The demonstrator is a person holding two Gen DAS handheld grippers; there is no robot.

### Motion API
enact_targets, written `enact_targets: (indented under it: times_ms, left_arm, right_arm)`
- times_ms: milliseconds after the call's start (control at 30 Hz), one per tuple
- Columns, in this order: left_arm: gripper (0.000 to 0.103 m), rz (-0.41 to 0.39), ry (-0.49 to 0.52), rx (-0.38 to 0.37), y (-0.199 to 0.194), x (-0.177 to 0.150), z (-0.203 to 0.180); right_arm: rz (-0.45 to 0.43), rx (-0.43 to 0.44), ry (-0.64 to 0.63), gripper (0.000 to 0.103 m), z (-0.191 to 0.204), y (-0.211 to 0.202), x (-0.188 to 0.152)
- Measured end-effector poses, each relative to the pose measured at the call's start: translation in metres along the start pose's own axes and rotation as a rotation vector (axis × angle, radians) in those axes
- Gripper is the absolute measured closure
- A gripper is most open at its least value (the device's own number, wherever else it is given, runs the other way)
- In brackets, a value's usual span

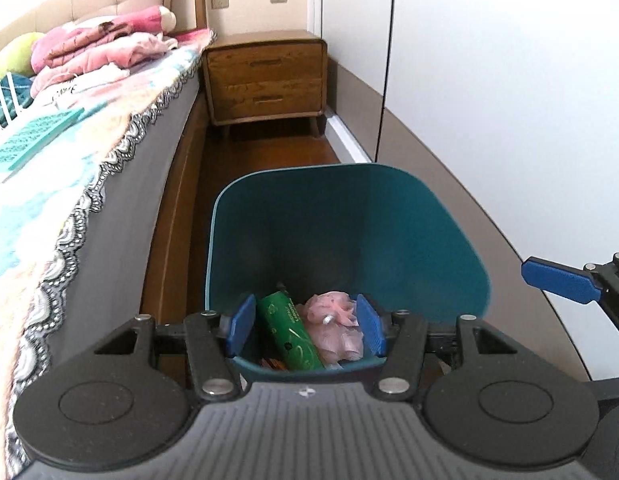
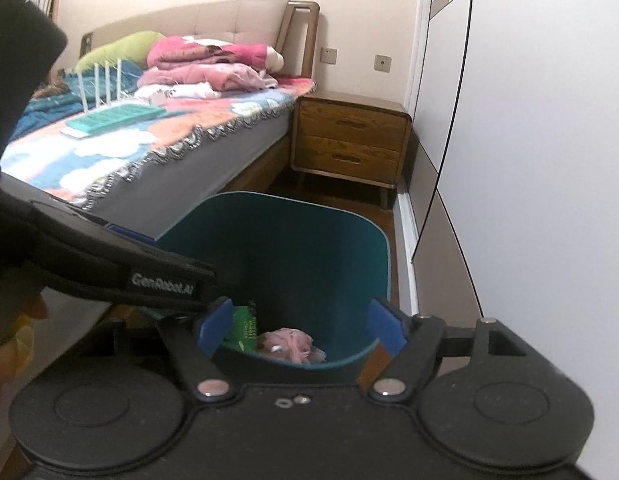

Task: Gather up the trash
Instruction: 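Move both tools back down to the trash pile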

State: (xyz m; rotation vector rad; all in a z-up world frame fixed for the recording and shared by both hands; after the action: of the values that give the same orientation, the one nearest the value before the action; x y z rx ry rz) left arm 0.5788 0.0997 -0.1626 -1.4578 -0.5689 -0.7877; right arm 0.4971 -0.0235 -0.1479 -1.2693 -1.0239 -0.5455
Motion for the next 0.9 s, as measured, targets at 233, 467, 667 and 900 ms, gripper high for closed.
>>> enact_targets:
  times_ms: [233,467,667,900]
  left_arm:
    - [0.041,-0.037,0.013,-0.022,-0.039,-0.026,-0.016]
    - [0.04,-0.048,0.028,-0.044,-0.066,-0.063,-0.032]
    - [0.029,-0.03,0.005,-0.079,-0.075,-0.105,-0.041]
    - [0.029,-0.007,-0.022,-0.061,-0.067,-0.169,-0.044]
  right_arm:
    - [-0.026,0.037,0.015,0.023,-0.001,-0.041,-0.026]
    - [-0.038,0.047,-0.013,0.019,0.001,-0.071,-0.062]
    - [-0.033,0.077,0.056,0.01,0.002,-0.085,-0.107]
    - [0.048,0.079,0.124,0.0,0.001,-0.086,-0.182]
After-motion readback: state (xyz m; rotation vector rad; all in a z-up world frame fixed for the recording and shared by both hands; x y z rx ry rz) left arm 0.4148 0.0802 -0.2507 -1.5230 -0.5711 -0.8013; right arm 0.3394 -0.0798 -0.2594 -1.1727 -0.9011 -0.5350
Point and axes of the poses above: each gripper's, at about its wrist camera, not at the fingertips, and y roughly the way its jaws point, z to its left, x to its top, the point moved 8 cm from there along y, roughly the way its jaws point, and after that the axes turned 6 degrees about x, right-handed, at the moved point
